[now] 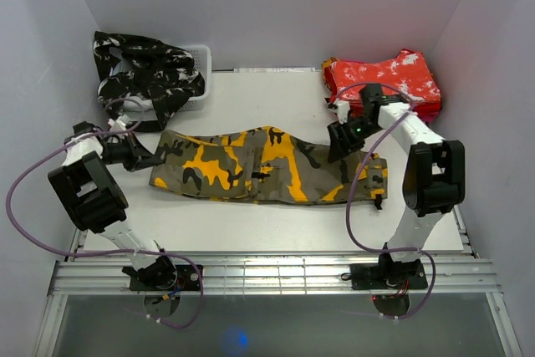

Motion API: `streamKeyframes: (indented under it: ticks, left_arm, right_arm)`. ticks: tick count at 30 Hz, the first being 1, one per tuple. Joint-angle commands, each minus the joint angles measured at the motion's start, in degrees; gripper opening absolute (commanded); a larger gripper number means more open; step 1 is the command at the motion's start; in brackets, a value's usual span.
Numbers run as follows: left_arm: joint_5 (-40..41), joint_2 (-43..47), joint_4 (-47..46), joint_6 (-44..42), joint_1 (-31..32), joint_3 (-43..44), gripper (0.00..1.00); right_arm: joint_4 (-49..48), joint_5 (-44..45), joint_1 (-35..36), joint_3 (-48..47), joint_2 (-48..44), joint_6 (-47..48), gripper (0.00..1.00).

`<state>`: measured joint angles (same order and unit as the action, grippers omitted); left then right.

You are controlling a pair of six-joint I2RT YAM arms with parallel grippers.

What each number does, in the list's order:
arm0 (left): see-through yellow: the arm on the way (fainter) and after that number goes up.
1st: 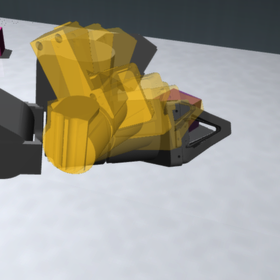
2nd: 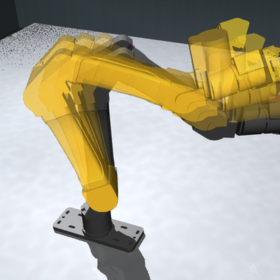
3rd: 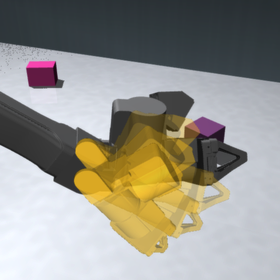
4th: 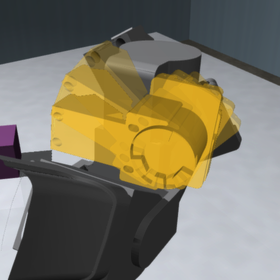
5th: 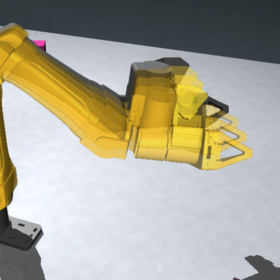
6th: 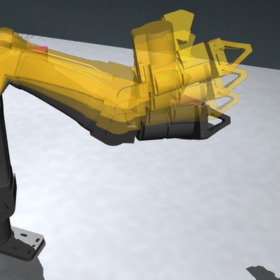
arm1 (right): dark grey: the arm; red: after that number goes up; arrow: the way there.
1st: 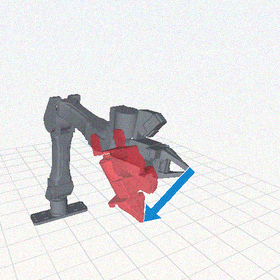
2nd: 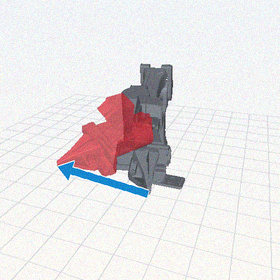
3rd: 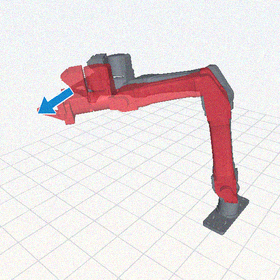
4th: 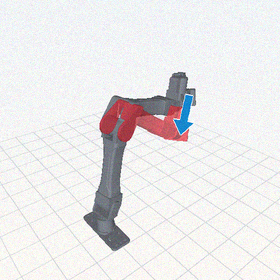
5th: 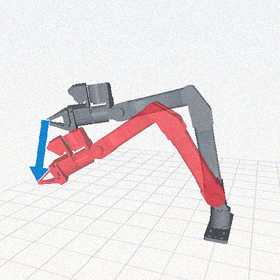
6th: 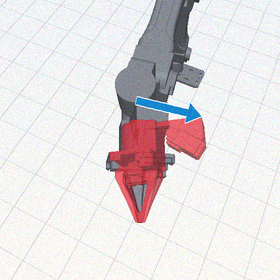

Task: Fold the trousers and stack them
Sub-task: Fold the trousers

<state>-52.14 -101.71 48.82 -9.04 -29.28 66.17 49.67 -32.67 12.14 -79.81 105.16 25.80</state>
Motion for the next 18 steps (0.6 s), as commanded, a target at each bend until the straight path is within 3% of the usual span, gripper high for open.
streamKeyframes:
  ticks: [1,6,10,18]
  left_arm:
    - [-1.3,4.4,11.5,-11.3,-3.4,5.8,0.00]
    - [-1.1,4.8,18.9,-16.4,-5.3,11.5,0.00]
    - [-1.9,5.1,21.8,-17.4,-6.3,14.2,0.00]
    - [-2.9,4.0,24.8,-15.3,-6.4,19.6,0.00]
  right_arm:
    - [7.9,0.4,-7.8,-2.3,-4.0,2.5,0.62]
    - [10.4,1.8,-18.2,-0.8,-5.8,3.3,0.62]
    - [9.6,1.6,-24.9,2.4,-6.4,3.1,0.67]
    - [-2.5,-0.3,-25.6,11.6,-2.5,-1.5,0.68]
